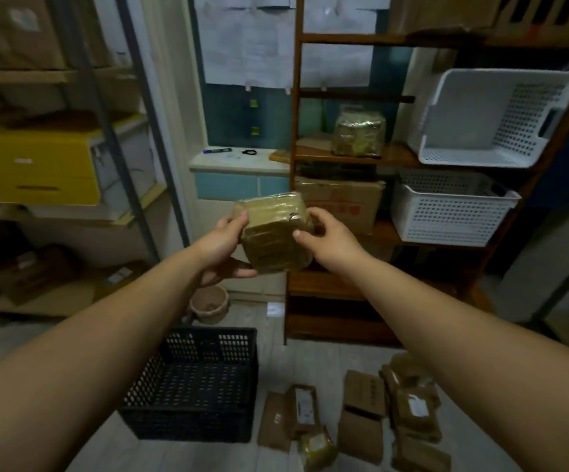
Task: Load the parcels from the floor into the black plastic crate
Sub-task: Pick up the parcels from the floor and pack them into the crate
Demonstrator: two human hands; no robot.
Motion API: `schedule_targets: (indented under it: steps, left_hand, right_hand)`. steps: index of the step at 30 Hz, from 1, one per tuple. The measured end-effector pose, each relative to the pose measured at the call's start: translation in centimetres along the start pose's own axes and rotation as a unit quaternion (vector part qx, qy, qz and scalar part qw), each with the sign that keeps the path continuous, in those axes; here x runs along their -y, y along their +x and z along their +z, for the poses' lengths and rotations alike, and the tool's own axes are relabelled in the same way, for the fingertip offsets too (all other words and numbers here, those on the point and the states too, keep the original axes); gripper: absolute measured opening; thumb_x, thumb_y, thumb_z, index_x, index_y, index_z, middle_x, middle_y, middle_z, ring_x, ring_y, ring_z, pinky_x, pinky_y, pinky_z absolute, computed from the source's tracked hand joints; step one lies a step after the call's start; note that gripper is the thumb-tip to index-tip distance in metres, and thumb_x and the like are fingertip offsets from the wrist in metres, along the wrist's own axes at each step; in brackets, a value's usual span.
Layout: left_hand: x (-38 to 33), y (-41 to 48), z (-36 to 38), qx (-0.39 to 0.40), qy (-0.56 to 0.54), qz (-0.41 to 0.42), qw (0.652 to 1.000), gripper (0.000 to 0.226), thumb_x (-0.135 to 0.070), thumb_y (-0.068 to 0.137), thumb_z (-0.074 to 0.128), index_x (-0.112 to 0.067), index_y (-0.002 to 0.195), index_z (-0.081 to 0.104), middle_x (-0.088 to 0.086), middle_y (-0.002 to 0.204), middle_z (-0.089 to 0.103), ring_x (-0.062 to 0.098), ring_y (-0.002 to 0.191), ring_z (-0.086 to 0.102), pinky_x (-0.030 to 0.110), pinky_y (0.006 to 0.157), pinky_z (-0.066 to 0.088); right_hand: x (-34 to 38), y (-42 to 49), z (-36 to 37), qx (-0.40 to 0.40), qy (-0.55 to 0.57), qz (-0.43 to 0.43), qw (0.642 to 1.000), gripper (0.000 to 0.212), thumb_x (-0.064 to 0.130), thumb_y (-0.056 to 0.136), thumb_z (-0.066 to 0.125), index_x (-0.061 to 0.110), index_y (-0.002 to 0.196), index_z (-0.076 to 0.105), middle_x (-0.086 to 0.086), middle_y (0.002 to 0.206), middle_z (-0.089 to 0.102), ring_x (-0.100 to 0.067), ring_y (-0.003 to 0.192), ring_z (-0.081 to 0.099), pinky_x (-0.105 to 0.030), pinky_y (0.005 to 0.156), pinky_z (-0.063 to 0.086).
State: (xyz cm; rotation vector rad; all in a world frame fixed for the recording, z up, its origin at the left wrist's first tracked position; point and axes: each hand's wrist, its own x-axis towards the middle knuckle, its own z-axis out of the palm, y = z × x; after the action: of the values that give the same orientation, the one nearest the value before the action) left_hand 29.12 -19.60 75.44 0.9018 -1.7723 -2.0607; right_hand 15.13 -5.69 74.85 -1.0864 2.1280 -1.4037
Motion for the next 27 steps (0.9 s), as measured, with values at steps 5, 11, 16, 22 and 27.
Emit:
schedule_targets:
  steps: [5, 11, 16, 22, 27]
  left_hand:
    - [0.0, 0.7, -9.5, -0.008, -0.048, 0.036, 0.998, 0.067, -0.015, 0.090, 0.059, -0.033, 0.145, 0.024, 0.005, 0.134, 0.046, 0.029, 0.102, 0.062, 0.037, 0.074, 0.059]
    - [0.0, 1.8, -17.1, -0.032, -0.003, 0.019, 0.999, 0.051, -0.027, 0.095, 0.052, -0.026, 0.142, 0.031, 0.004, 0.125, 0.050, 0.028, 0.093, 0.064, 0.033, 0.065, 0.059]
    - [0.7, 5.0, -21.5, -0.060, 0.031, -0.003, 0.998, 0.024, -0.043, 0.098, 0.036, -0.029, 0.116, 0.045, 0.001, 0.105, 0.056, 0.027, 0.093, 0.063, 0.037, 0.069, 0.058]
    - [3.0, 13.0, -26.6, -0.110, 0.056, -0.054, 0.991, 0.027, -0.042, 0.099, 0.034, -0.026, 0.119, 0.042, 0.008, 0.110, 0.056, 0.030, 0.098, 0.061, 0.042, 0.075, 0.053]
    - [7.0, 19.8, -31.5, -0.110, 0.056, -0.110, 0.986, 0.022, -0.031, 0.097, 0.044, -0.029, 0.118, 0.047, 0.003, 0.105, 0.059, 0.022, 0.093, 0.061, 0.033, 0.056, 0.051]
  right_hand:
    - [3.9, 2.0, 9.3, 0.025, 0.070, 0.056, 0.996, 0.062, 0.041, 0.090, 0.061, 0.031, 0.144, 0.033, 0.002, 0.132, 0.047, -0.023, 0.112, 0.055, -0.032, 0.079, 0.054]
    - [5.3, 5.4, 17.2, 0.006, 0.086, 0.110, 0.990, 0.054, 0.048, 0.089, 0.059, 0.024, 0.133, 0.038, -0.007, 0.120, 0.056, -0.026, 0.100, 0.063, -0.043, 0.086, 0.056]
    - [3.9, 10.1, 21.9, 0.028, 0.079, 0.128, 0.988, 0.044, 0.045, 0.088, 0.061, 0.023, 0.121, 0.042, -0.004, 0.097, 0.063, -0.025, 0.088, 0.066, -0.045, 0.082, 0.055]
    - [-0.7, 18.0, 28.7, 0.058, 0.104, 0.183, 0.976, 0.051, 0.059, 0.086, 0.054, 0.020, 0.117, 0.043, -0.008, 0.106, 0.062, -0.024, 0.090, 0.065, -0.042, 0.083, 0.056]
    - [-5.4, 23.4, 34.7, 0.066, 0.154, 0.277, 0.946, 0.041, 0.045, 0.091, 0.053, 0.012, 0.114, 0.045, -0.010, 0.105, 0.058, -0.022, 0.087, 0.061, -0.036, 0.068, 0.058]
